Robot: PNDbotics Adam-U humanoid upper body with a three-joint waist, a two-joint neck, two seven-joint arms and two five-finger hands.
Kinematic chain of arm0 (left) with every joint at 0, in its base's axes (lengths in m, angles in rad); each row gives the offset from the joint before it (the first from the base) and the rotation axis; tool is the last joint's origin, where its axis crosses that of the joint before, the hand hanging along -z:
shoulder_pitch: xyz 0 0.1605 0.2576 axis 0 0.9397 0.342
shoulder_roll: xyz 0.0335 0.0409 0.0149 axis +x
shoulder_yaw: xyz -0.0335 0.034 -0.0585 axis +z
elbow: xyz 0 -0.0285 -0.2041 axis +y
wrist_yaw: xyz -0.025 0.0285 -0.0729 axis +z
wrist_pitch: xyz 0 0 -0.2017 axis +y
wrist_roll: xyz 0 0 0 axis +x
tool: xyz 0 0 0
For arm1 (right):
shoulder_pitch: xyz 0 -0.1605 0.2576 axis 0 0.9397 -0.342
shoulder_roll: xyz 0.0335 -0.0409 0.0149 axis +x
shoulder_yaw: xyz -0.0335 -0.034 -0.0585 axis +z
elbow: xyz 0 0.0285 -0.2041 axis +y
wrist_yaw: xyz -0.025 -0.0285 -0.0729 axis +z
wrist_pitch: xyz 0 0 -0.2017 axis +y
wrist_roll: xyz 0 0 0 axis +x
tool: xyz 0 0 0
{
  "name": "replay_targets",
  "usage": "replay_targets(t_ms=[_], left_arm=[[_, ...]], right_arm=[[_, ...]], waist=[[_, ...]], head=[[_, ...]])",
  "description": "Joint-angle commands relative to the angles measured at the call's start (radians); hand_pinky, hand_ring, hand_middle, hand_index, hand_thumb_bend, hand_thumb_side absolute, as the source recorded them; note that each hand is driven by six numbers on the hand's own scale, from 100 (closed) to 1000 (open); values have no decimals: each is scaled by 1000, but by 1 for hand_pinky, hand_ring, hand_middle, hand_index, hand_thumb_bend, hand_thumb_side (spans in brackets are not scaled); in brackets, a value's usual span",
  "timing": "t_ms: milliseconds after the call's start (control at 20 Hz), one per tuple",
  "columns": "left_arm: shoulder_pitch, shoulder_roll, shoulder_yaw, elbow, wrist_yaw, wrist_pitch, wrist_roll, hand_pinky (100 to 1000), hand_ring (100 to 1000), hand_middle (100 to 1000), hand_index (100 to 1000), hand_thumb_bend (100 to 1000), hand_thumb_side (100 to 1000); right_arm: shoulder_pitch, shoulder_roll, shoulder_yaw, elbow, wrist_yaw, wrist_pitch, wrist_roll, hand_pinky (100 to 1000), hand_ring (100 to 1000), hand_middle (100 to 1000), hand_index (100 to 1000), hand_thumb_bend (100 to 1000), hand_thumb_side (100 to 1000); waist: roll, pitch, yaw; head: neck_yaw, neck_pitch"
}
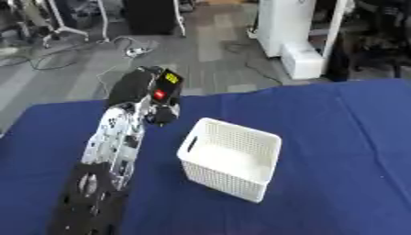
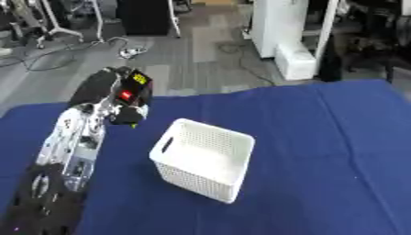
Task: Pick up objects on the table and place them in the box.
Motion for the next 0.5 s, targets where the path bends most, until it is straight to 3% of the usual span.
replay_targets(t_ms=[50,500], left_arm=[[-28,23,-21,-42,22,-15,-4,100,329,525,447,100,234],[-28,15,-69,-57,124,-75,-38,100,336,528,465,100,252]], right_arm=[[-11,-27,-7,-13,2,2,3,179,311,320,485,100,1000],[-18,-30,-7,-13,-3,5,0,179,311,320,485,100,1000]], waist=[[-3,-9,-2],[-1,-9,-8]], head=[[10,-4],[9,-6]])
